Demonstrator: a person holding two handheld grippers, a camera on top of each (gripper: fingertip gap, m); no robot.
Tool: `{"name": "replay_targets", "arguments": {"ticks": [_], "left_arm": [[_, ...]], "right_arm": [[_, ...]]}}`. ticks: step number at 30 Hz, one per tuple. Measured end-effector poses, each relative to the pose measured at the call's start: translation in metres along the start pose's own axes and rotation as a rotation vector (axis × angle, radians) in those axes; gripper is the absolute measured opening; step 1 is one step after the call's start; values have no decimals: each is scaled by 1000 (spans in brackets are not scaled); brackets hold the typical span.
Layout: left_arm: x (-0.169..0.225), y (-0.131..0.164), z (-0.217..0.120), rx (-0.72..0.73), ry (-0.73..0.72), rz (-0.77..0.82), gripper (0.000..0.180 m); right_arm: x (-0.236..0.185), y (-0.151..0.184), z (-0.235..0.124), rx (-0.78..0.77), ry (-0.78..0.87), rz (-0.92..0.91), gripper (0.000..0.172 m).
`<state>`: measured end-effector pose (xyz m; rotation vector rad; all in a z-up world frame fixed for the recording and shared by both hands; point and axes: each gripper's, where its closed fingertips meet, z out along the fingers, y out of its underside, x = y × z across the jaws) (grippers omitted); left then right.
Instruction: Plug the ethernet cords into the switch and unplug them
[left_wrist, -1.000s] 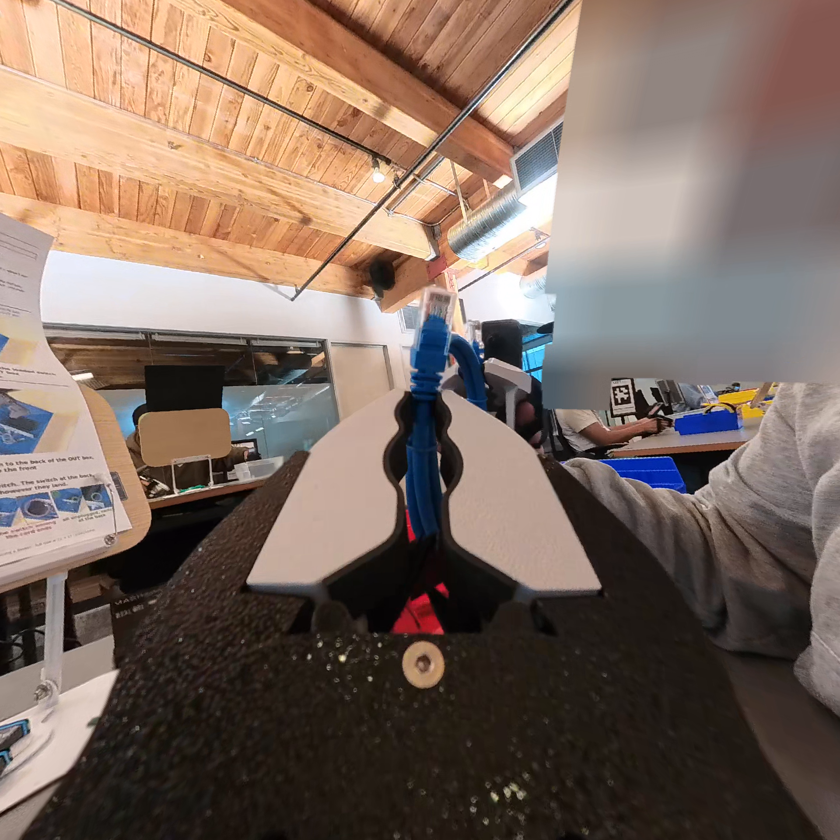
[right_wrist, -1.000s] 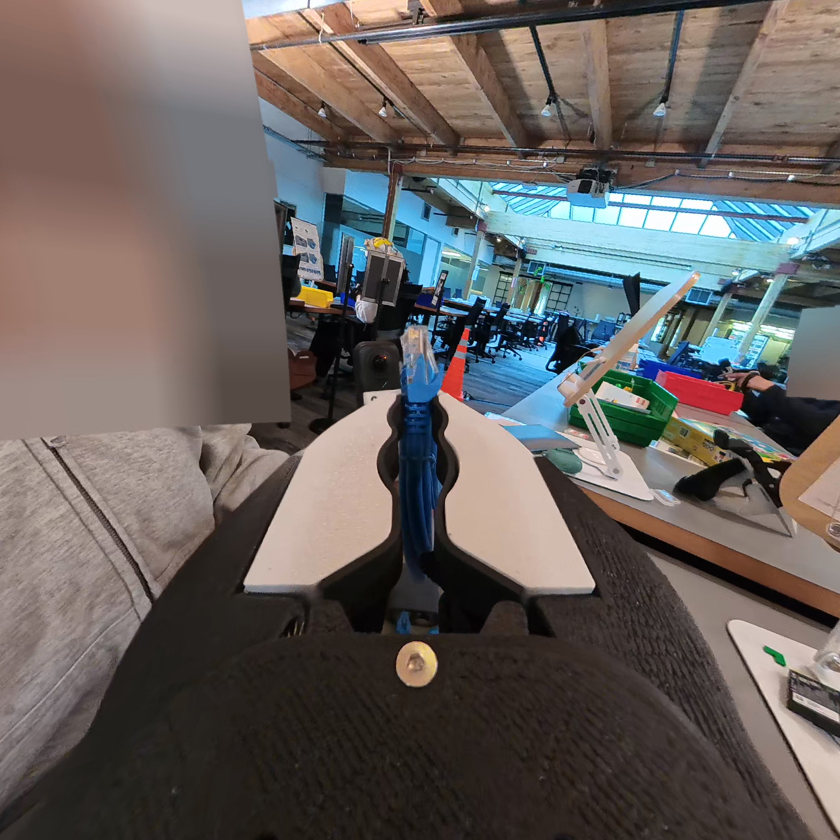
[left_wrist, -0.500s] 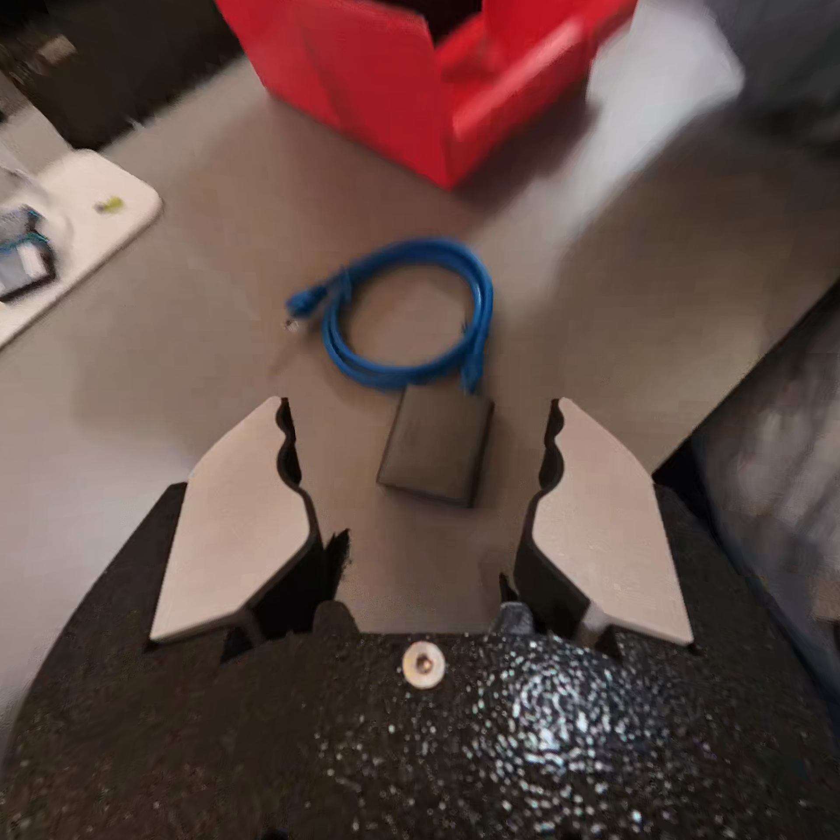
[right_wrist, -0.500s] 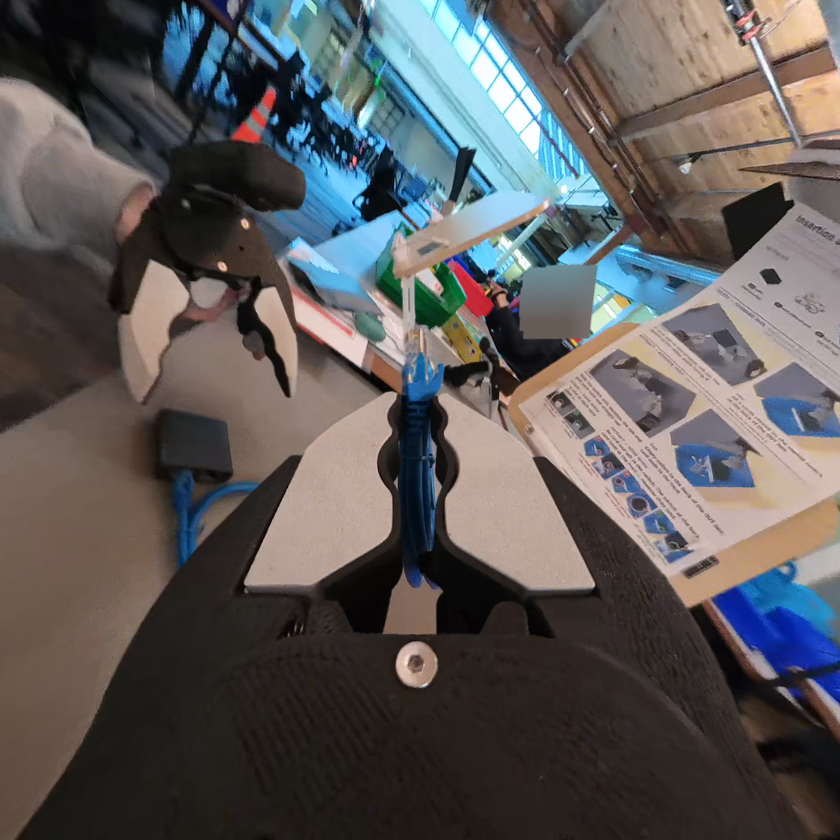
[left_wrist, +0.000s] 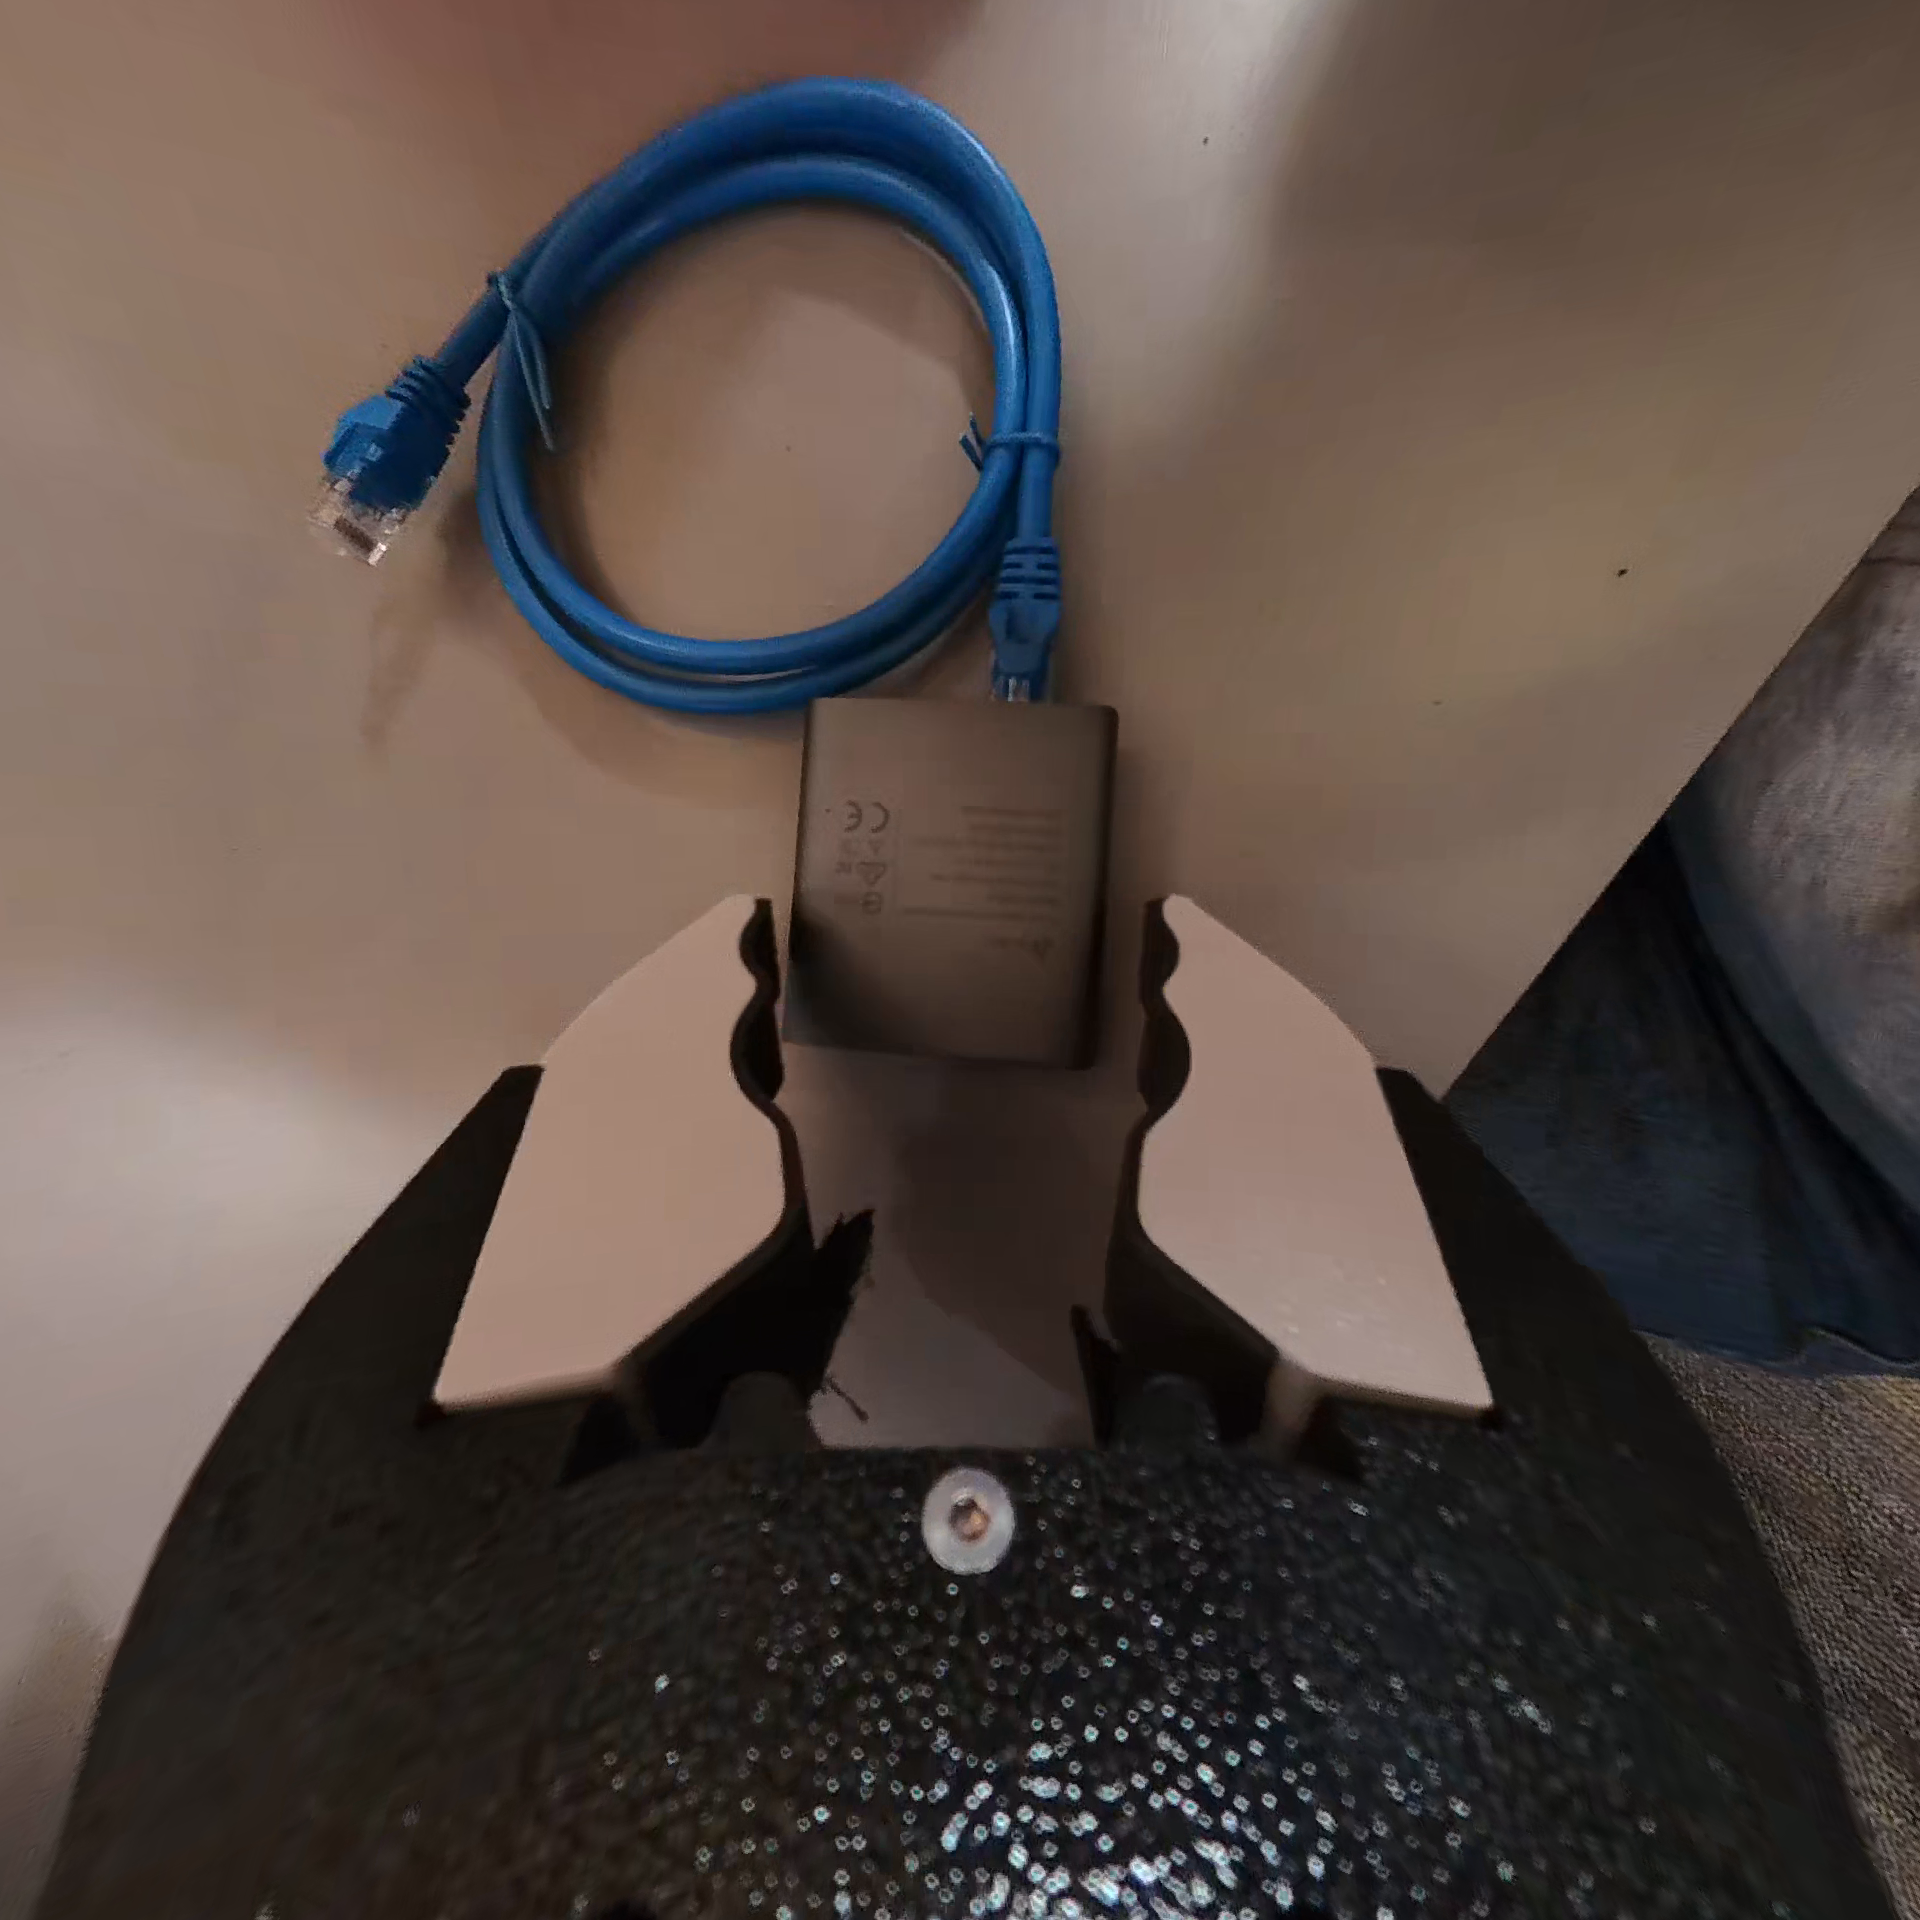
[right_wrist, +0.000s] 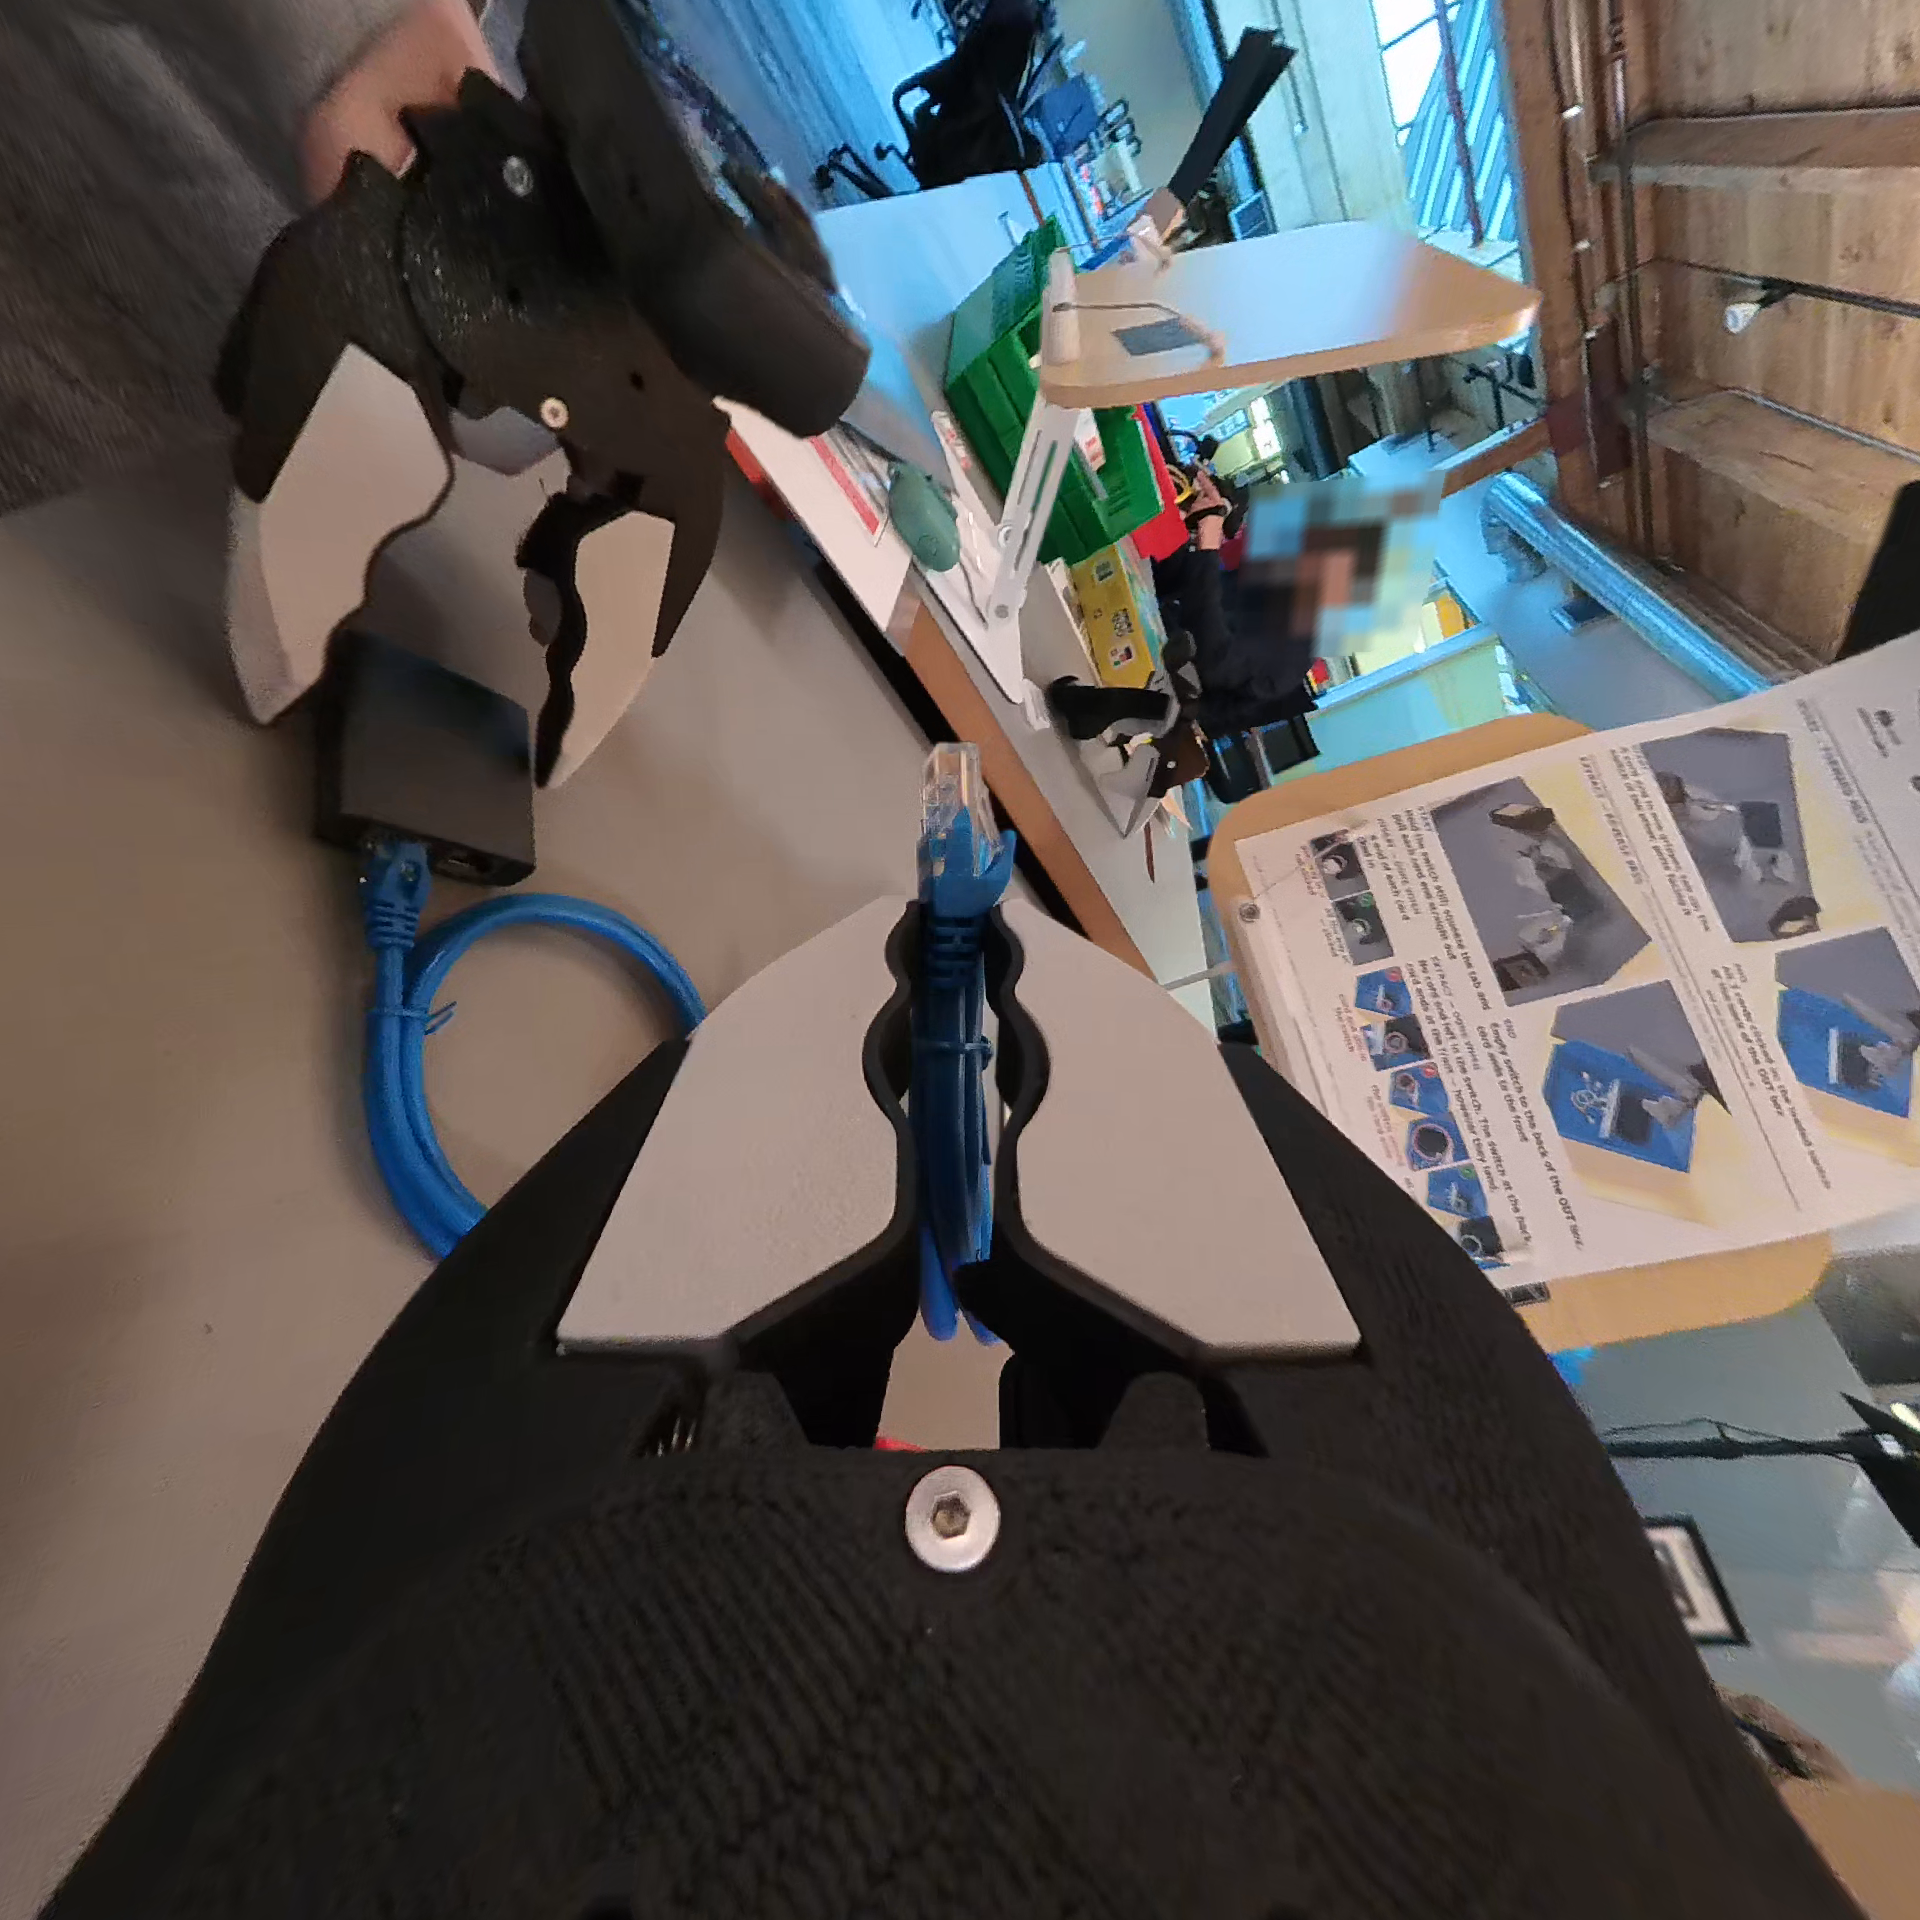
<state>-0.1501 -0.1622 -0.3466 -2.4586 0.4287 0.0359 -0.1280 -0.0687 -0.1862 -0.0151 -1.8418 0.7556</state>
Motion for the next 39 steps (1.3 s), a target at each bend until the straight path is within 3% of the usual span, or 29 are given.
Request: {"name": "replay_targets", "arguments": {"ticks": [1, 11, 17, 24, 27, 31, 39], "left_arm": [[-1, 0, 0, 2, -11, -9, 60], [20, 9, -11, -64, -86, -208, 57], [35, 7, -12, -94, -134, -321, 57], [31, -7, -15, -58, -190, -337, 57], [31, -14, -17, 24, -120, -382, 57], [28, -21, -19, 172, -43, -481, 56], [26, -26, -24, 392, -77, -524, 55]], "right_arm": [[-4, 0, 2, -4, -15, 0, 10], [-60, 8, 33, -80, -133, -144, 10], [-96, 16, 49, -120, -117, -399, 10], [-95, 24, 51, -137, -52, -516, 10], [-80, 25, 46, -148, 7, -584, 10], [-91, 26, 44, -156, -56, -614, 10], [-111, 32, 49, -199, -115, -646, 10]]}}
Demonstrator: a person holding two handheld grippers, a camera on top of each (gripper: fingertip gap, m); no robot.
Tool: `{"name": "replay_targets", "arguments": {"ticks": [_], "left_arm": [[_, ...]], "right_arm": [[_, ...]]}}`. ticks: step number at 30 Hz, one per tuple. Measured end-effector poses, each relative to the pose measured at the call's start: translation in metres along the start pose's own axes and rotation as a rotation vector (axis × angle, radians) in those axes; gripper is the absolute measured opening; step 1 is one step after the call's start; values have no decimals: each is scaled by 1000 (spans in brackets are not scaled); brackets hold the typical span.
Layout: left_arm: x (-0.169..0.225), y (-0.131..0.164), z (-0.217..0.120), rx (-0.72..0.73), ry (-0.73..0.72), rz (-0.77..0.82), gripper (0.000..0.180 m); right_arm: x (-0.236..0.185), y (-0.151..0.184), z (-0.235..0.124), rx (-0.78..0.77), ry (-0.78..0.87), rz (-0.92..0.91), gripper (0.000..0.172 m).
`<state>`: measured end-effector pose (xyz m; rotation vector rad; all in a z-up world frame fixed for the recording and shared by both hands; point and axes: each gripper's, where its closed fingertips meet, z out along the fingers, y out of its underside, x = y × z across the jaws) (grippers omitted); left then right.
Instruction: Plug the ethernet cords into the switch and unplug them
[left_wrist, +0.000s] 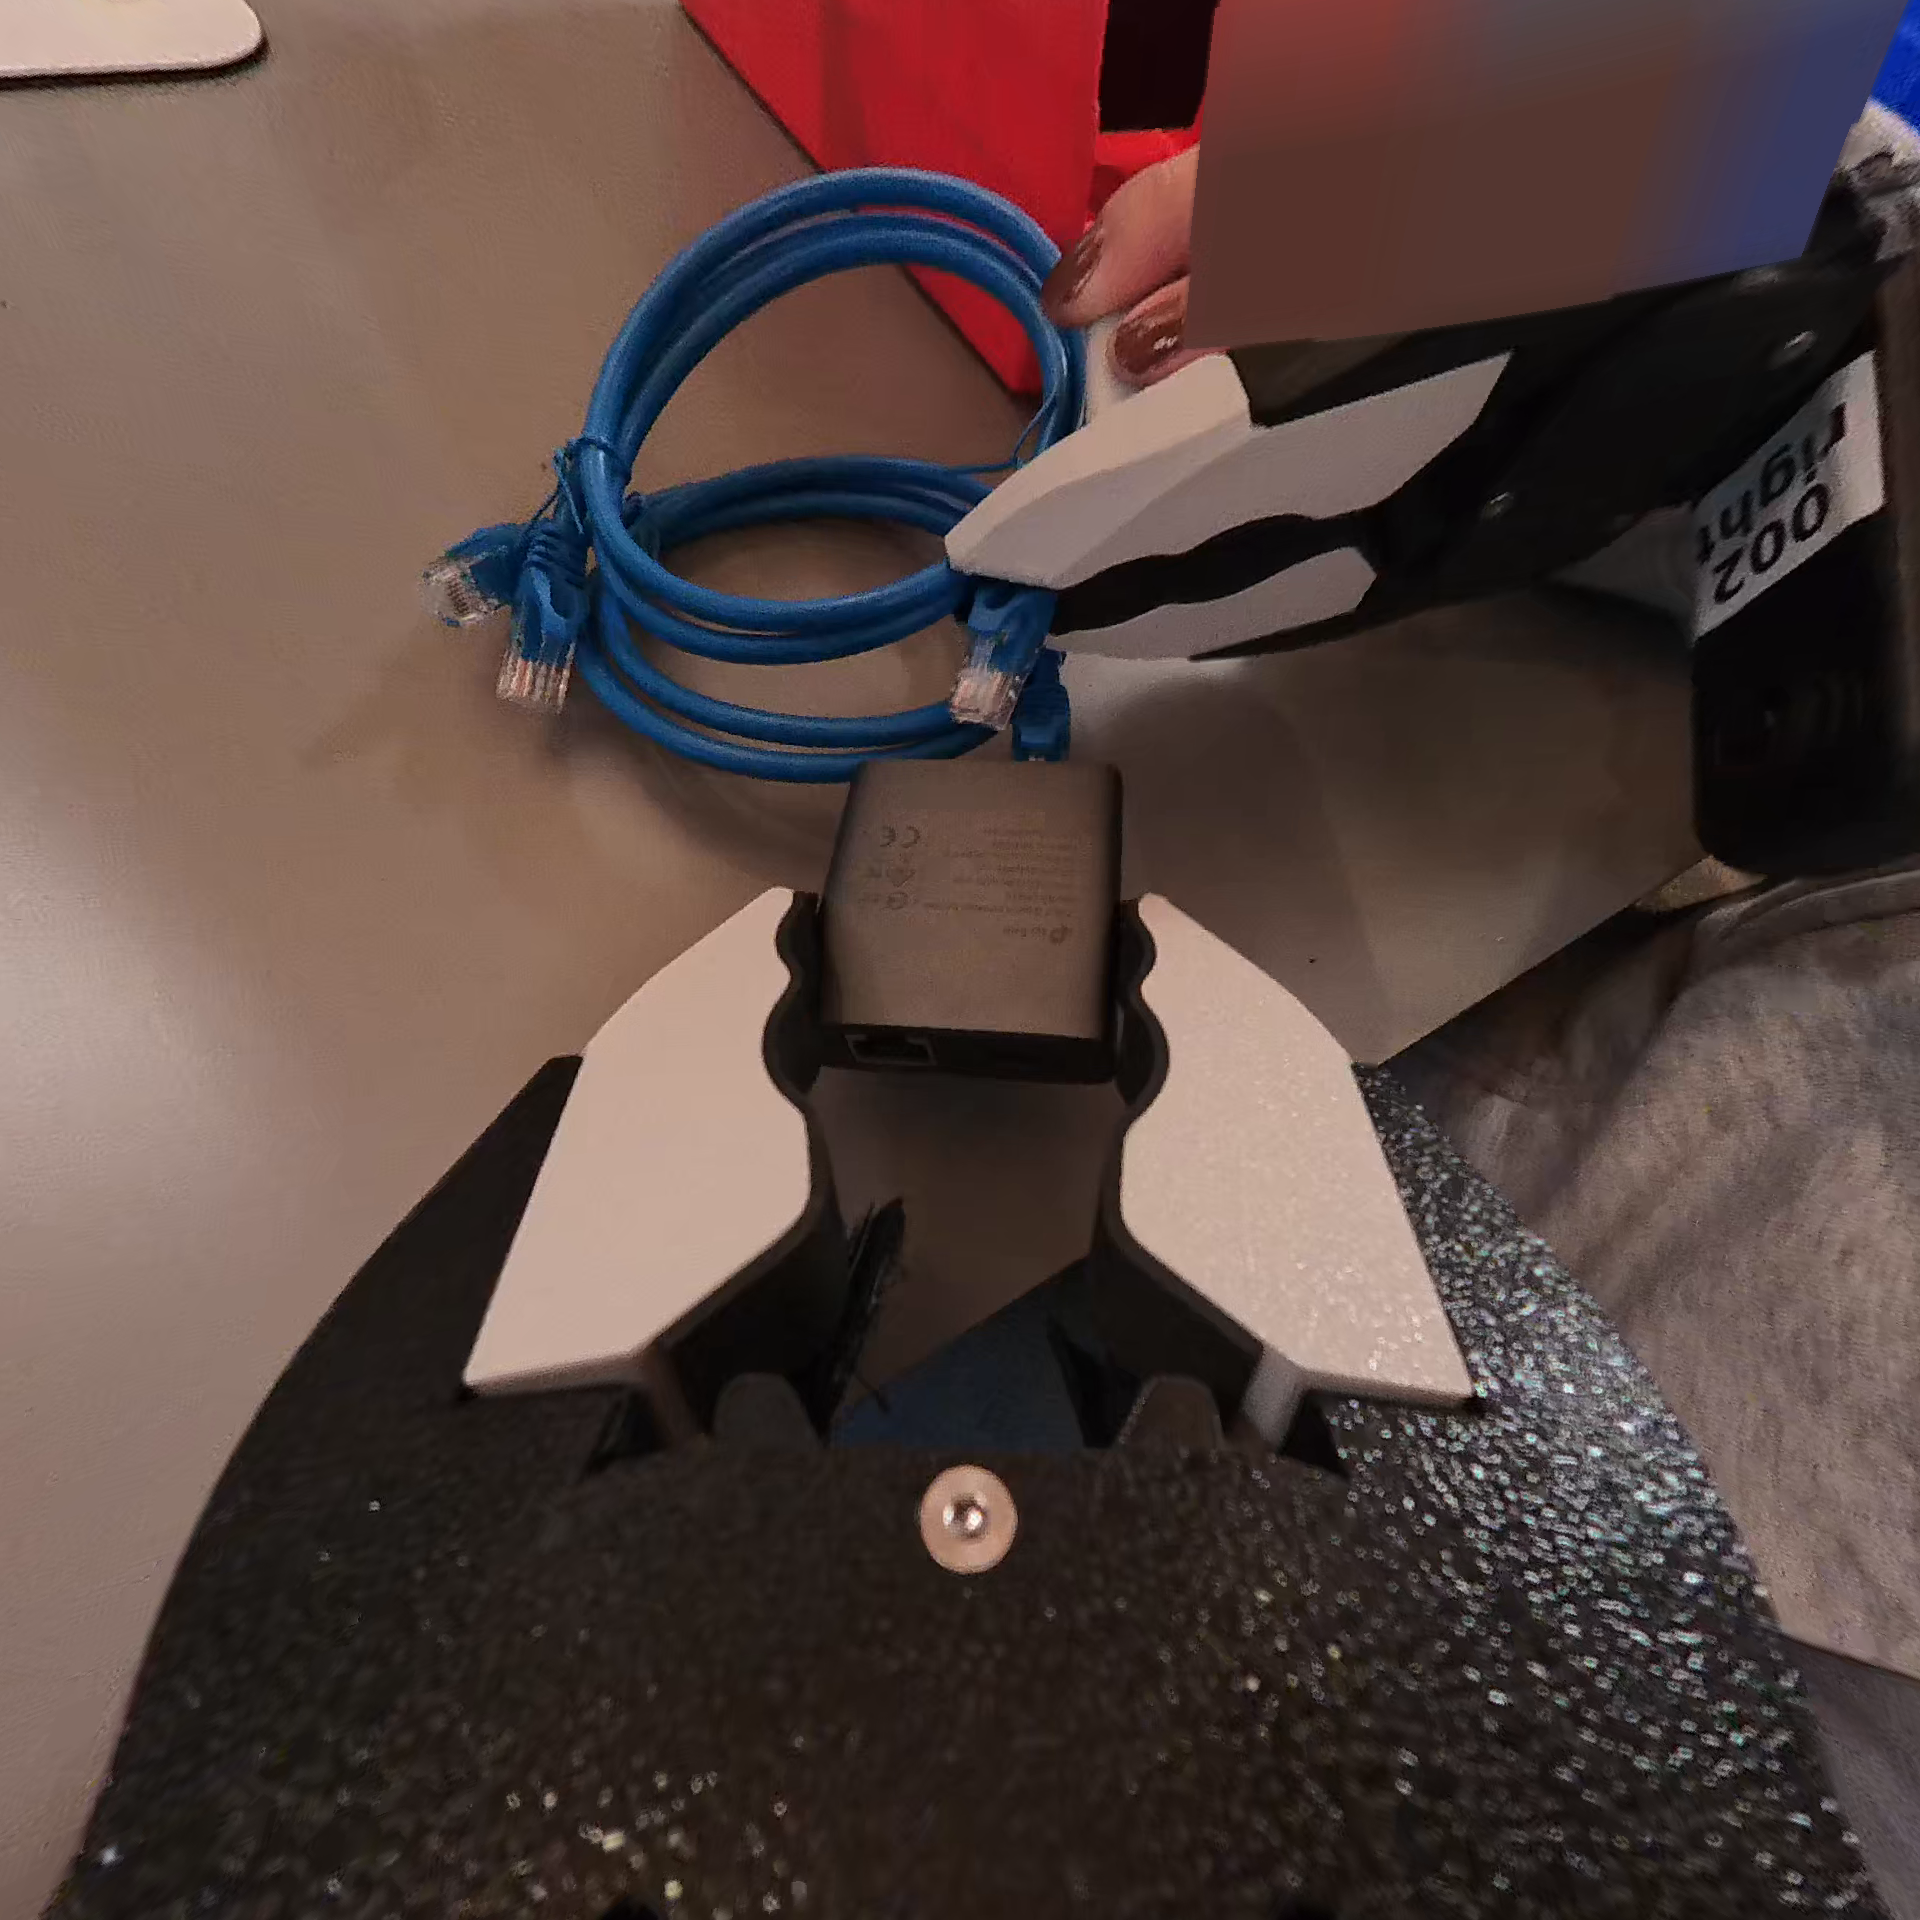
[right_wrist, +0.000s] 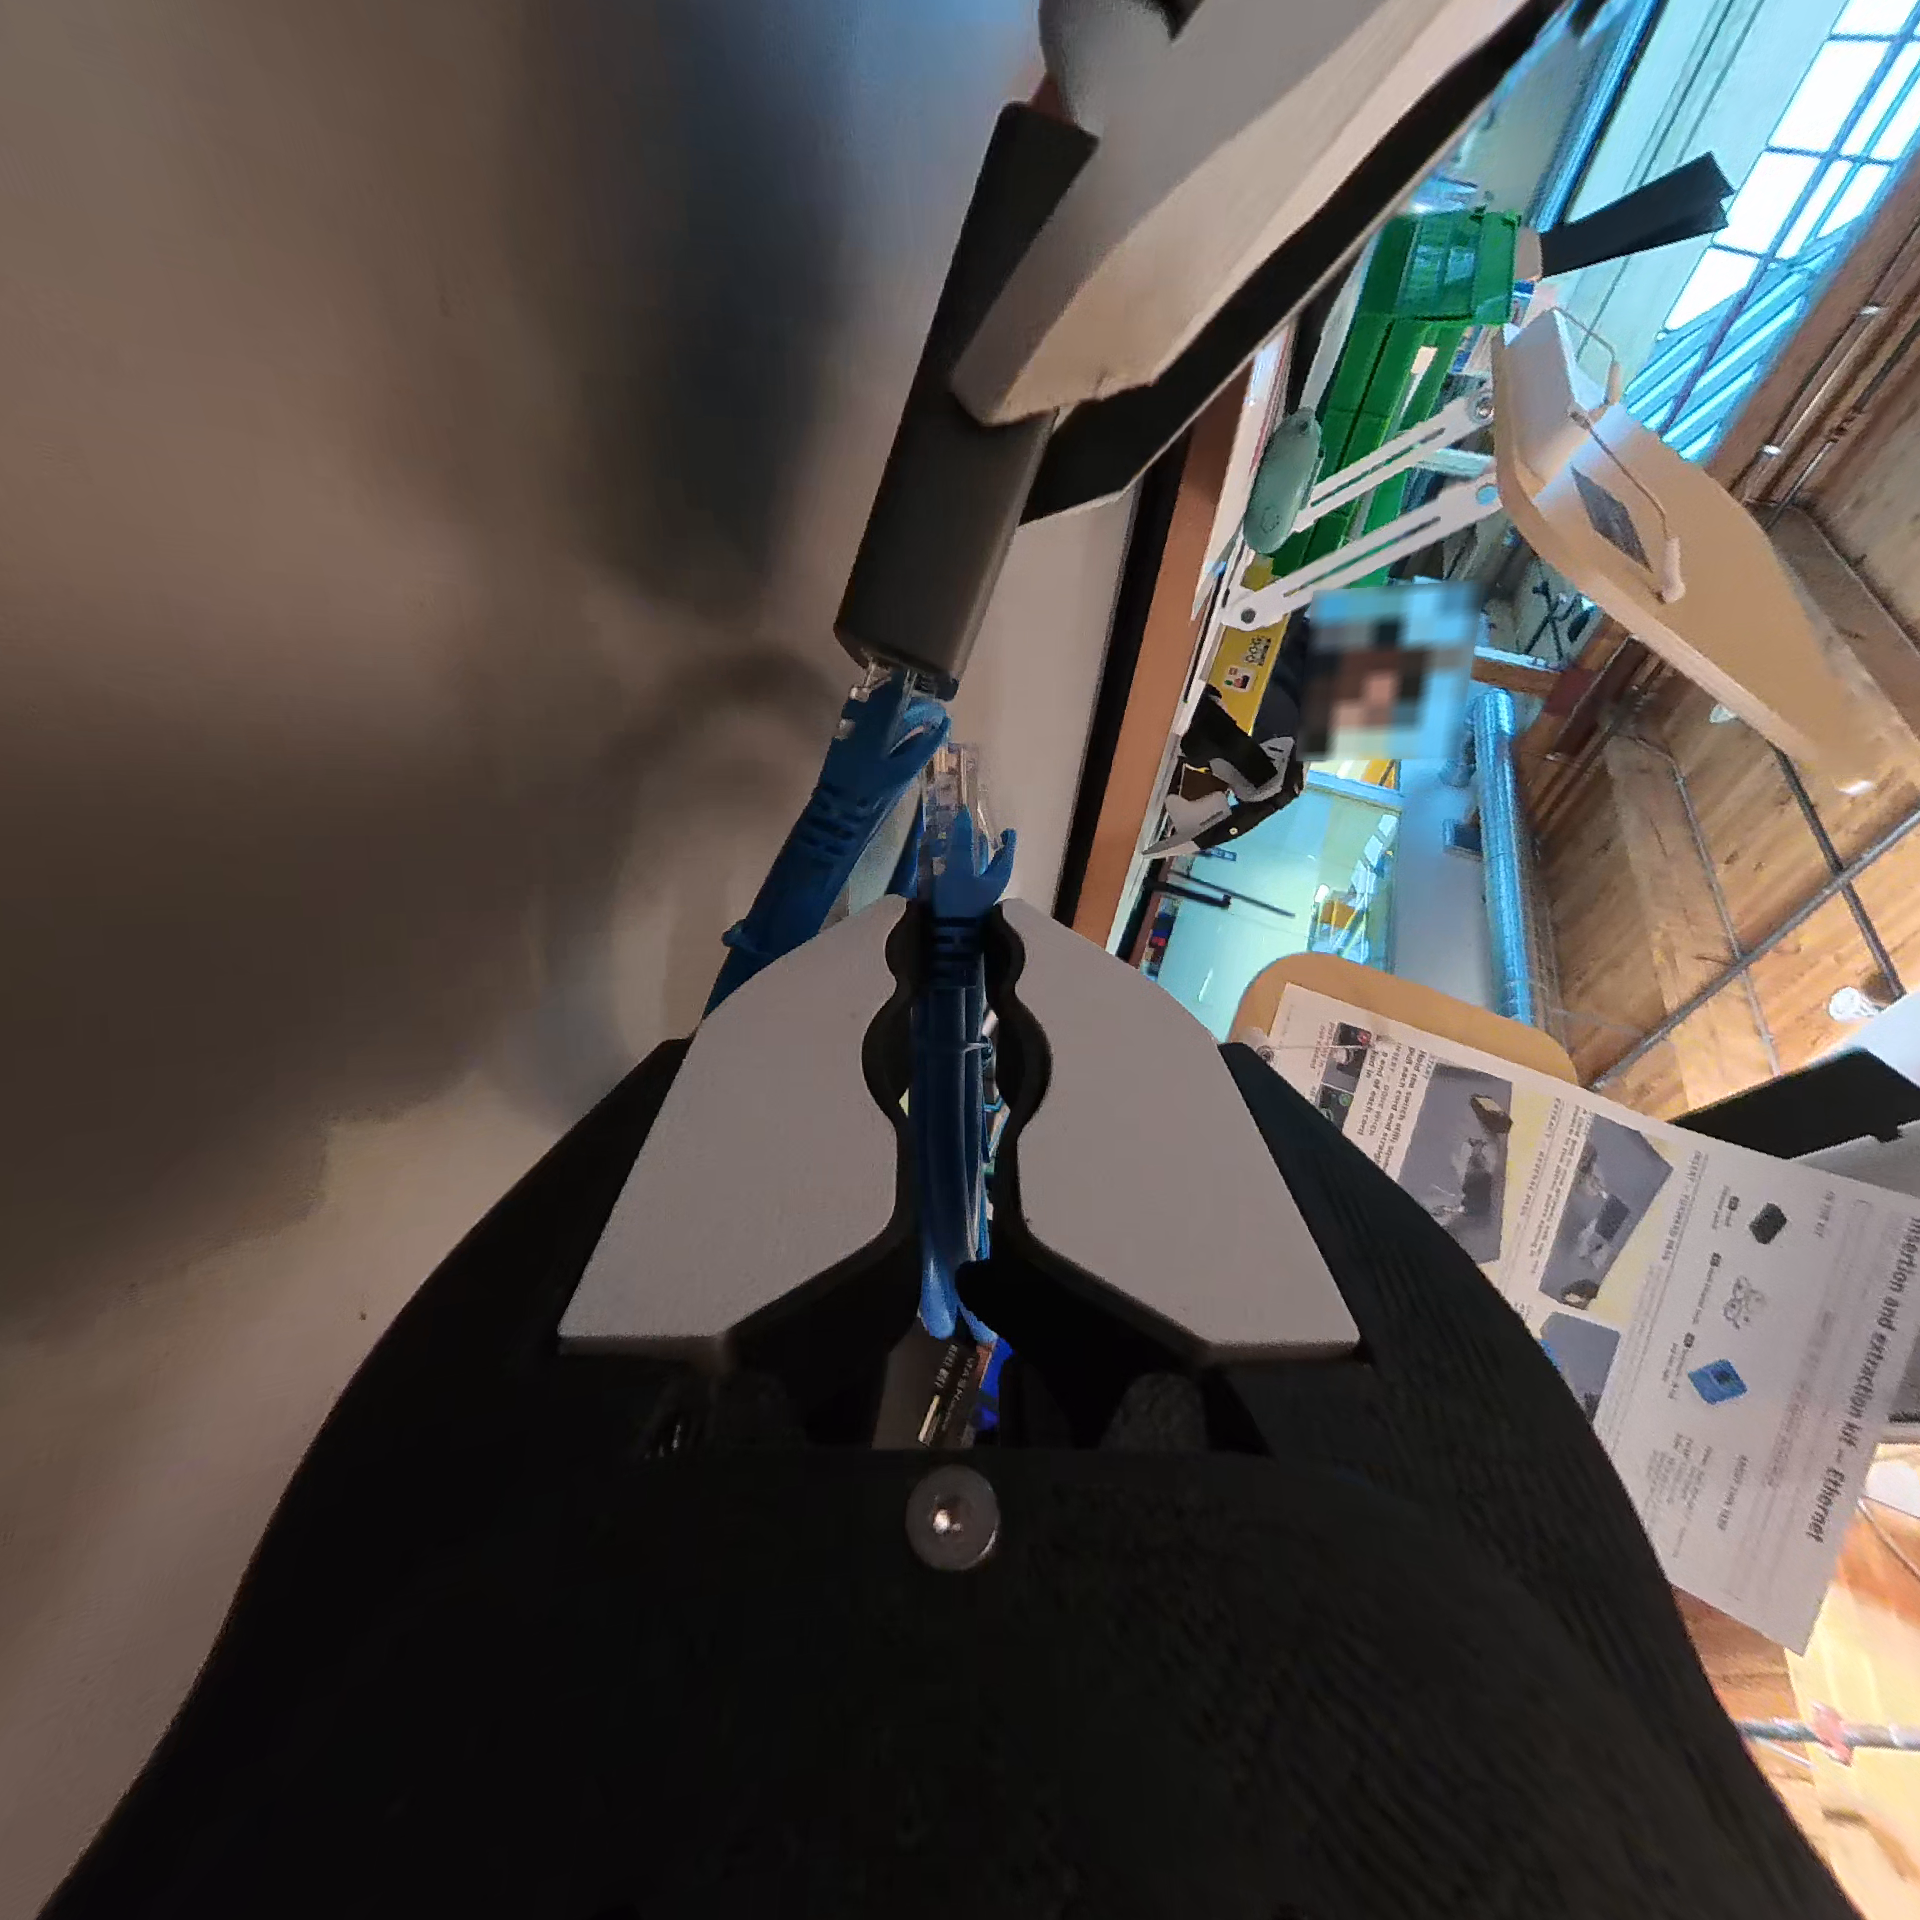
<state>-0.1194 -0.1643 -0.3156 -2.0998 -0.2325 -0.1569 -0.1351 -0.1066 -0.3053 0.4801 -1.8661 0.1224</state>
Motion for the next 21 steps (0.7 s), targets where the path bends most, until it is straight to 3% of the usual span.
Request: {"name": "replay_targets", "arguments": {"ticks": [3, 5, 7, 8, 10, 16, 21], "left_arm": [[0, 4, -2, 39, -32, -20, 55], [6, 8, -3, 53, -45, 26, 33], [8, -8, -12, 194, -98, 21, 10], [7, -7, -15, 188, -123, 23, 0], [9, -1, -17, 162, -158, 67, 0], [10, 7, -32, 123, -263, 196, 32], [3, 23, -49, 70, -287, 236, 66]], "right_arm": [[-4, -4, 2, -20, -4, -8, 10], [-8, -6, 2, -18, -10, -15, 10], [-11, -7, 2, -16, -15, -11, 10], [-13, -6, 3, -16, -15, -14, 10], [-14, -6, 4, -14, -17, -9, 10], [-1, -6, 18, -36, -7, 58, 10], [17, -15, 43, -21, 1, -20, 10]]}}
